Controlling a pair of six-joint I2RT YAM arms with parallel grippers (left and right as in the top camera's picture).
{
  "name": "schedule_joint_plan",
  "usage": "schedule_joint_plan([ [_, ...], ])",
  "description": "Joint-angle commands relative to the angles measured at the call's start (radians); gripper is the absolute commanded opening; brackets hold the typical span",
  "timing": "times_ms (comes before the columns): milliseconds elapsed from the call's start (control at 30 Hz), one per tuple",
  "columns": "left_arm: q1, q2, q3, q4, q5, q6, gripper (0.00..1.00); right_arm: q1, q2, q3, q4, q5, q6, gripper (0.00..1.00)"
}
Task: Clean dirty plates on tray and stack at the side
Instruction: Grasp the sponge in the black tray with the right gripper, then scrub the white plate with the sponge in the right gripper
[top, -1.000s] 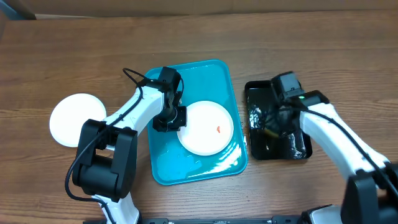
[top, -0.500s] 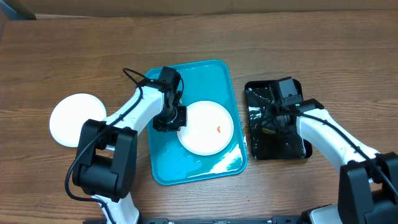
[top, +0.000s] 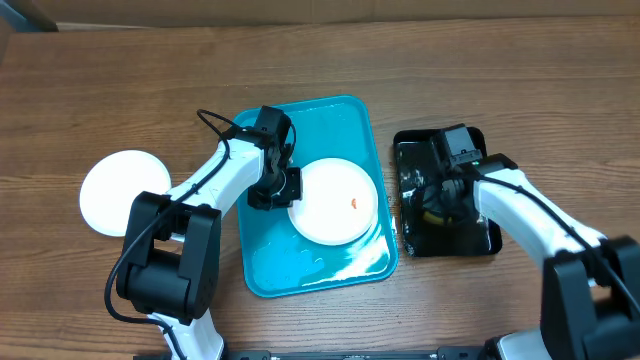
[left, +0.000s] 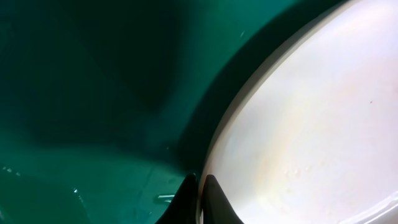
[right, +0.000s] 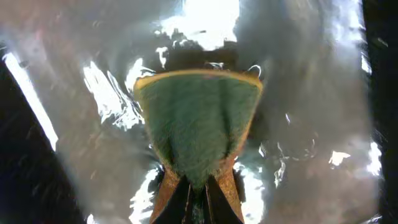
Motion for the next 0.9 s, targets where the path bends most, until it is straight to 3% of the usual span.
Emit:
schedule_joint_plan([
  [0,-0.006,-0.021,-0.013,0.02,0.027,-0.045,0.04,0.005,-0.143,0.063,-0.028,-0.069,-0.047,0.04],
  [267,-0.006,-0.021,-0.013,0.016,0.023,-0.044,0.04,0.112,-0.268,0.069,0.002,-0.335,-0.037,0.04],
  [533,-0.006,-0.021,-0.013,0.016,0.016,-0.044,0.04,0.396,-0.105,0.069,0.169,-0.17,0.208,0.04],
  [867,-0.006,-0.021,-0.013,0.009,0.01,-0.044,0.04,0.467,0.149,0.069,0.406,-0.109,0.278,0.04],
])
